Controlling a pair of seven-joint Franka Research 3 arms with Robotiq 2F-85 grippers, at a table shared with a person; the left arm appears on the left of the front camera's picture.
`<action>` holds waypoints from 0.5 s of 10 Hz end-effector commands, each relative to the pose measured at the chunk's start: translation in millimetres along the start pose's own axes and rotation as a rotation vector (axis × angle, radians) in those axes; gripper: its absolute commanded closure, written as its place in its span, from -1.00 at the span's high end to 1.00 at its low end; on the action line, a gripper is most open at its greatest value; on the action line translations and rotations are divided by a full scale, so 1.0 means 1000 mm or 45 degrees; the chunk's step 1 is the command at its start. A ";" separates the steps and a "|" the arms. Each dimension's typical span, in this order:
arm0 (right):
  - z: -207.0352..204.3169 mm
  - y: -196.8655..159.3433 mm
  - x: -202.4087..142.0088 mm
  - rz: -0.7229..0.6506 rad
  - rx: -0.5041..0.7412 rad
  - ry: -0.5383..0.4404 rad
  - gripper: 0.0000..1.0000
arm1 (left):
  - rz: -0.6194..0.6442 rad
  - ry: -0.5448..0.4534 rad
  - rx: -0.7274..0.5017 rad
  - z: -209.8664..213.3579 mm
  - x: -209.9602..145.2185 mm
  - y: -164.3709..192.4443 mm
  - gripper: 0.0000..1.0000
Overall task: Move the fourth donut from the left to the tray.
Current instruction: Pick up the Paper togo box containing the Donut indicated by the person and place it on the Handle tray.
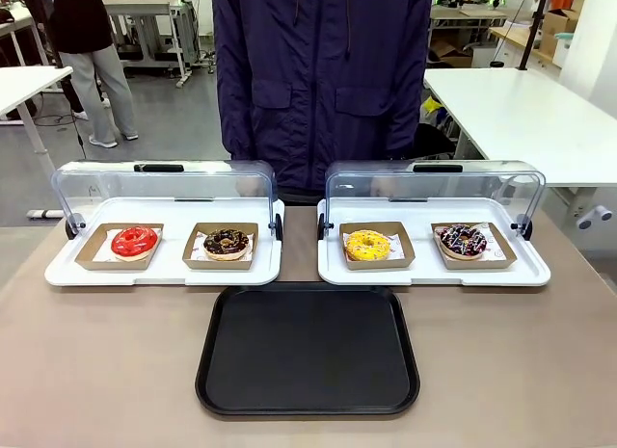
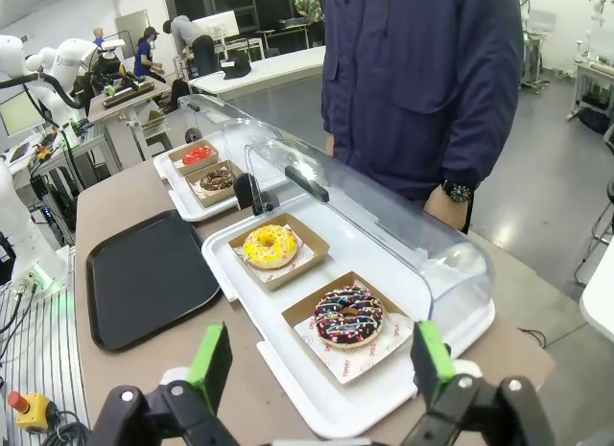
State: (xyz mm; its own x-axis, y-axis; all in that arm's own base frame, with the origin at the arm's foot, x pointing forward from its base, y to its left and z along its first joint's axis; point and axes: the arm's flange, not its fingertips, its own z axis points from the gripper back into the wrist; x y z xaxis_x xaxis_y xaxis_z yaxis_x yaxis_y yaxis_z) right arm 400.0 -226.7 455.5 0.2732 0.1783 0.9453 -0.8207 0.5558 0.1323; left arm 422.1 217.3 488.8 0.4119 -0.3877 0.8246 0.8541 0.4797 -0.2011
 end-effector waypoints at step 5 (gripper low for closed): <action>0.000 0.000 0.001 0.006 0.007 -0.016 1.00 | -0.004 -0.007 -0.008 0.001 0.000 -0.001 1.00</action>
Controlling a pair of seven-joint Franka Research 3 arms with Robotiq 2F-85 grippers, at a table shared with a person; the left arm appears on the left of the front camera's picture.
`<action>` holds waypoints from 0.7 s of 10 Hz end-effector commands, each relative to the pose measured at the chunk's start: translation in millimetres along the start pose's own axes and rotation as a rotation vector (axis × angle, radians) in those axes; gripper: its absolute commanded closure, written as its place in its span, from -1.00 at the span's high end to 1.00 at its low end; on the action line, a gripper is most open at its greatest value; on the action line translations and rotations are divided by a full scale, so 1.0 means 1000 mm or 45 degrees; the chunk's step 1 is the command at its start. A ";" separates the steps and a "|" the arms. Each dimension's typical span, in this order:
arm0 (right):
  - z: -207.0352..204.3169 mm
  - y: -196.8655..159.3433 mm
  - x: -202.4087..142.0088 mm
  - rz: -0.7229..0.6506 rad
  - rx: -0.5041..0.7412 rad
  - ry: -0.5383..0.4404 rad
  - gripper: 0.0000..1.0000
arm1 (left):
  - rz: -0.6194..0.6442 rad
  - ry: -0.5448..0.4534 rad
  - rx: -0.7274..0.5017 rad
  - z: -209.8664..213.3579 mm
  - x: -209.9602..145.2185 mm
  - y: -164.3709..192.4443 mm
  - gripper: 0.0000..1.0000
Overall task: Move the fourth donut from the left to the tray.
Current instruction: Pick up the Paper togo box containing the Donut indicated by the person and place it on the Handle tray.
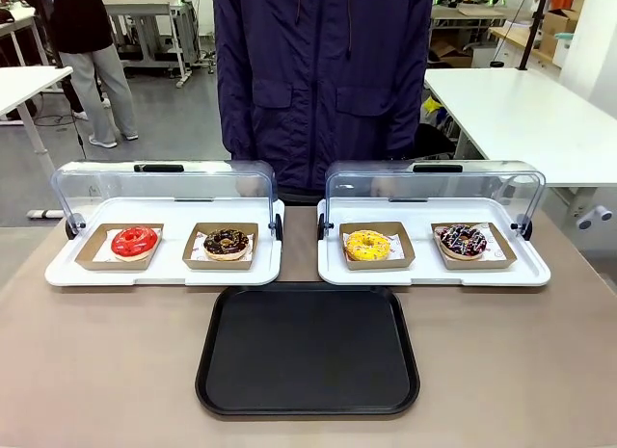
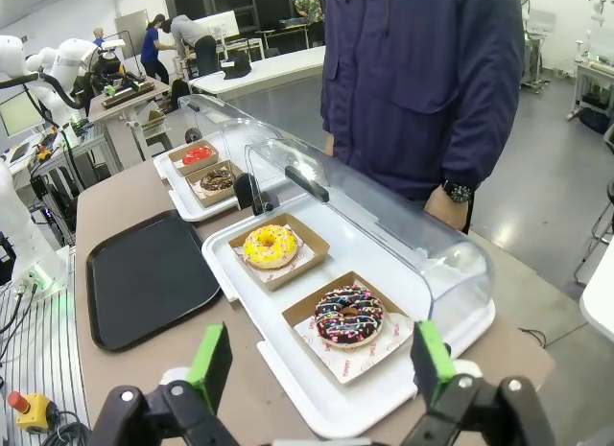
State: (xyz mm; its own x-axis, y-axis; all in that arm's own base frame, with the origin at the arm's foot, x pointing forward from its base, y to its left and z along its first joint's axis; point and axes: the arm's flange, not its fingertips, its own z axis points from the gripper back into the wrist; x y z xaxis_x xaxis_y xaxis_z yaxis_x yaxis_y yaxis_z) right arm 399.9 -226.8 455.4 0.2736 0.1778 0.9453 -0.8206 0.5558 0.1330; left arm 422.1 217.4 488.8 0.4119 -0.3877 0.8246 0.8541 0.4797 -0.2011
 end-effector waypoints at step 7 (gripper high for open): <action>0.000 0.000 0.001 0.007 0.007 -0.016 1.00 | -0.004 -0.007 -0.008 0.001 0.000 -0.001 1.00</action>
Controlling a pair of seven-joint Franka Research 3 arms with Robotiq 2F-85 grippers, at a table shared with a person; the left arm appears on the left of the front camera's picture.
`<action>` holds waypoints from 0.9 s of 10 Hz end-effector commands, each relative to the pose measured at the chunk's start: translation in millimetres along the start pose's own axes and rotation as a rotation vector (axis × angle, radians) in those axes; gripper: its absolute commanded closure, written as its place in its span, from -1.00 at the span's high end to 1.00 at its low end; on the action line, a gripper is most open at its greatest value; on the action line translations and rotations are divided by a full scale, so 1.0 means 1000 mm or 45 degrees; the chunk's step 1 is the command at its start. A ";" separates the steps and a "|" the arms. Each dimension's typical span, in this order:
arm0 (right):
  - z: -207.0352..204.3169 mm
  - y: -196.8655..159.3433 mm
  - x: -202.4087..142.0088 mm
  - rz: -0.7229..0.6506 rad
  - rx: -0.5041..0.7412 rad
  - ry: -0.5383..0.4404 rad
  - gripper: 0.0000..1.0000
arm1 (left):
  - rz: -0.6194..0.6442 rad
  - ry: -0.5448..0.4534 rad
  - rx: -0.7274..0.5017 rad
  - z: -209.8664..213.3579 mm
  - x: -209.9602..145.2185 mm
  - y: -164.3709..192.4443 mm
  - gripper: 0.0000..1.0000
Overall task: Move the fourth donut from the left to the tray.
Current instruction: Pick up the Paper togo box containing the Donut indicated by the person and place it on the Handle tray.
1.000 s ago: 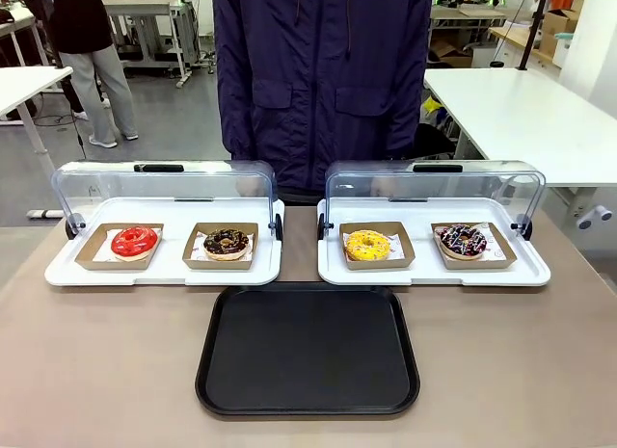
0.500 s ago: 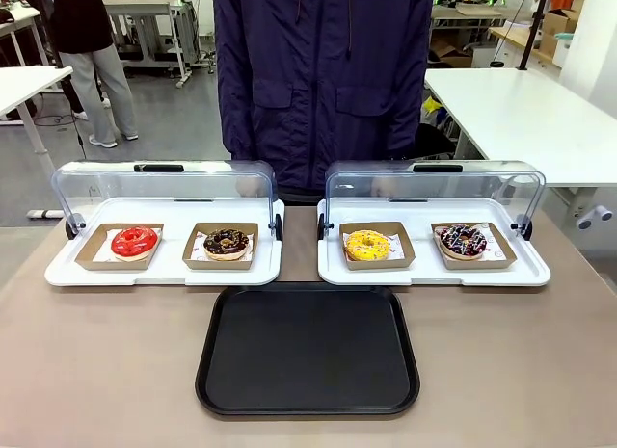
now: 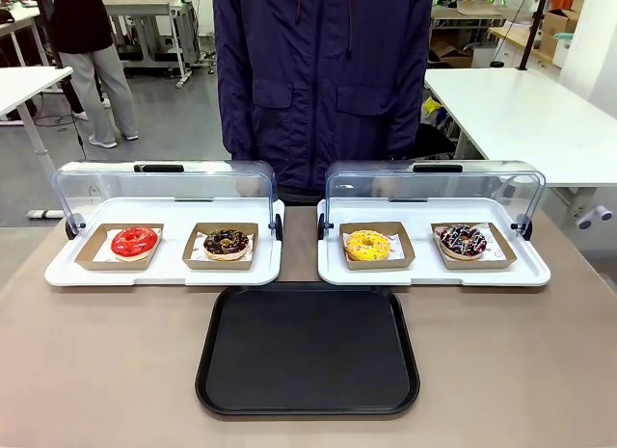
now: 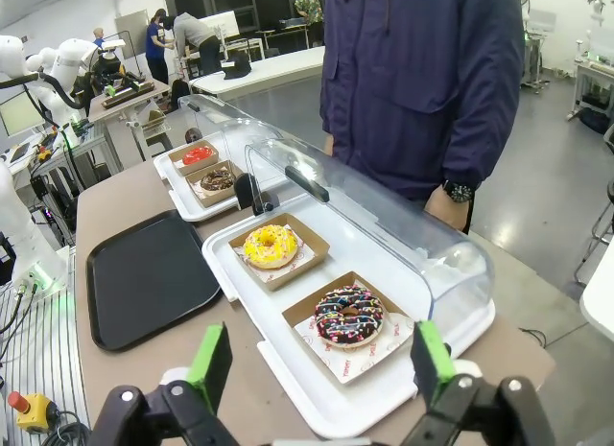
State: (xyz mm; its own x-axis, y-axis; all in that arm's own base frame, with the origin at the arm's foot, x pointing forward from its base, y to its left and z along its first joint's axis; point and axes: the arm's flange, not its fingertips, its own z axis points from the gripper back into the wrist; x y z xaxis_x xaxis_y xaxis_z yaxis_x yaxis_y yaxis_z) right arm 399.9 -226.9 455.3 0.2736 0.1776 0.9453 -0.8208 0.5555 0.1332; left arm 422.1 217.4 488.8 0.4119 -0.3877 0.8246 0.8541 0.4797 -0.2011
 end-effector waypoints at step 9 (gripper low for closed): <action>0.000 0.000 0.001 0.007 0.007 -0.016 1.00 | -0.004 -0.007 -0.008 0.001 0.000 -0.001 1.00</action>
State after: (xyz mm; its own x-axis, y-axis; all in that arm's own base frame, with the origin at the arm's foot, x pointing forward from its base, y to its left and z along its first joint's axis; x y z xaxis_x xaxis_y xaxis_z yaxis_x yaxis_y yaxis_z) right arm 399.8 -226.9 455.3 0.2736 0.1774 0.9453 -0.8209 0.5553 0.1334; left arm 422.1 217.4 488.8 0.4119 -0.3877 0.8246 0.8541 0.4797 -0.2011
